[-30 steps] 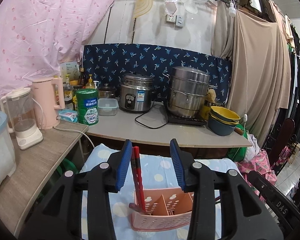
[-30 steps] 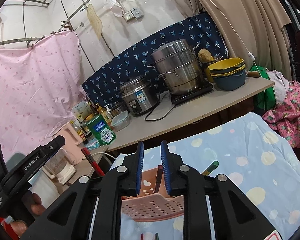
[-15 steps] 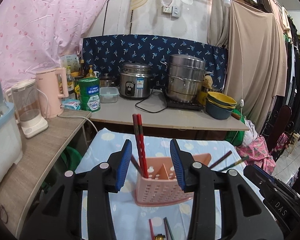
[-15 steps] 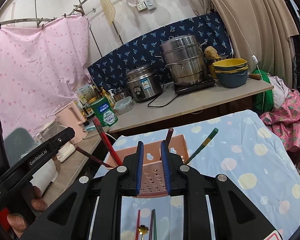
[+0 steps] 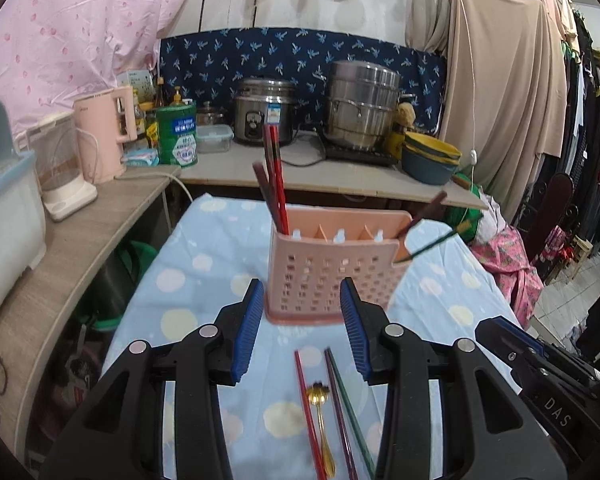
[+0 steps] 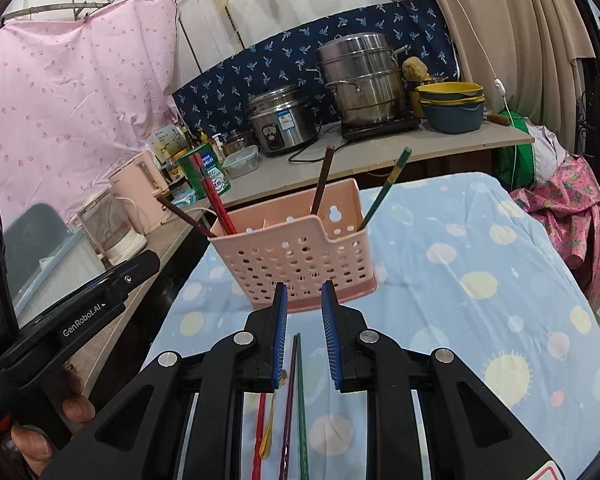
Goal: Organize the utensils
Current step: 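Move both open grippers back over the red and green chopsticks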
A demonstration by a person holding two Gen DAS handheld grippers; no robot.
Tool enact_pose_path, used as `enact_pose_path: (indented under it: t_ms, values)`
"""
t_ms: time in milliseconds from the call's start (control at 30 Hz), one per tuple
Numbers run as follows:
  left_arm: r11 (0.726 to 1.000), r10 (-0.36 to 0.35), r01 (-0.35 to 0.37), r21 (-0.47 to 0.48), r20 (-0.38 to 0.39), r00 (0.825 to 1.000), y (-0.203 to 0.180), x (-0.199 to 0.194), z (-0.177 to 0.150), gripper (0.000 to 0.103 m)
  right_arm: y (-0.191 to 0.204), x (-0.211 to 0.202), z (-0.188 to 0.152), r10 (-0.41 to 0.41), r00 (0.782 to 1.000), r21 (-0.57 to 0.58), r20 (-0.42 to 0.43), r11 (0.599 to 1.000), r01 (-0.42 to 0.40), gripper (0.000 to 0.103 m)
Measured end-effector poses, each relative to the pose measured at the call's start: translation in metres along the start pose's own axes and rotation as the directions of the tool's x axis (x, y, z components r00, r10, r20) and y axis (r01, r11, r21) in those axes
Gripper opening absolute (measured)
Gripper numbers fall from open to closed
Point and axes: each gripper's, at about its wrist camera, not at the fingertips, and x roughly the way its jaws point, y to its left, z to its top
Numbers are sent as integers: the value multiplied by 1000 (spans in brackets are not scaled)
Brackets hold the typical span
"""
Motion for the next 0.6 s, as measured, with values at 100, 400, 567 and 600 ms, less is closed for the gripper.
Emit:
enact_pose_path:
  t_ms: [100,400,567,600]
  values:
    - [1000,-2,2,-6,-32,999,0,-1,-17,38,-2,-1,-18,-3,999,7,-35,1000,4,20]
    - [1000,4,-8,-28,-146,989,6,2,-70,38,-12,-2,-70,-41,990,13,-138,999,43,20]
    - [999,9,-17,-36,-212,977,9,4,-99,38,-15,2,-103,-58,975,-2,-214,998,58,20]
    - [999,9,-16,-33,-223,975,9,4,-104,38,-16,2,-108,-56,973,-1,-226,998,57,20]
